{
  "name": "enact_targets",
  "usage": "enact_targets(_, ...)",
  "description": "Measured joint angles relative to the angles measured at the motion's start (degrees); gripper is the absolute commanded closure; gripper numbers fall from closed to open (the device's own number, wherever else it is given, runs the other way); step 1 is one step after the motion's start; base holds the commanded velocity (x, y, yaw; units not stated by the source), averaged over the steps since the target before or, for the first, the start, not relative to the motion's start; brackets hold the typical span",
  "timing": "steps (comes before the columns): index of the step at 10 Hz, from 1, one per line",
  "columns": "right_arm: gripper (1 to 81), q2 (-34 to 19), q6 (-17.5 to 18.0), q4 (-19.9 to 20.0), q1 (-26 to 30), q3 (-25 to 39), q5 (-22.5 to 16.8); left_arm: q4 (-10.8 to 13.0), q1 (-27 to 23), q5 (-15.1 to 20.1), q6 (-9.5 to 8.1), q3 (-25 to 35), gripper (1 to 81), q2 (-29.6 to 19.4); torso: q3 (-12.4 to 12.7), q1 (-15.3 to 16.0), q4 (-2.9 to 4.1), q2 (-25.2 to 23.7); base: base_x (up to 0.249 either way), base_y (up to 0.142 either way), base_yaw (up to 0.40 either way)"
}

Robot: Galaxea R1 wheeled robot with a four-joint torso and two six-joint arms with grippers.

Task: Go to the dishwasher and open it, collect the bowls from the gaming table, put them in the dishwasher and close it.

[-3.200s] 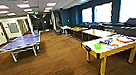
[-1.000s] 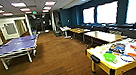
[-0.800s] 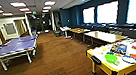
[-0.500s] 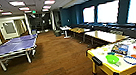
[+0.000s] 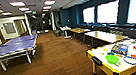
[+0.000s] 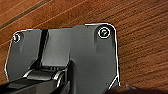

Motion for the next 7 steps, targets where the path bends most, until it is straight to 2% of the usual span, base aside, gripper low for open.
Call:
enact_targets(3, 1.0, 0.0, 0.0, 0.0, 0.0, 0.02, 0.0, 0.0, 0.02, 0.16, -0.02, 0.0, 1.0, -0.12, 0.0, -0.02, 0.0, 0.0, 0.0, 0.0, 0.0)
enact_targets(7, 1.0, -0.02, 0.02, 0.0, -0.02, 0.0, 0.0, 0.0, 0.0, 0.2, 0.0, 0.0, 1.0, -0.28, 0.0, -0.02, 0.0, 0.0, 0.0, 0.0, -0.169)
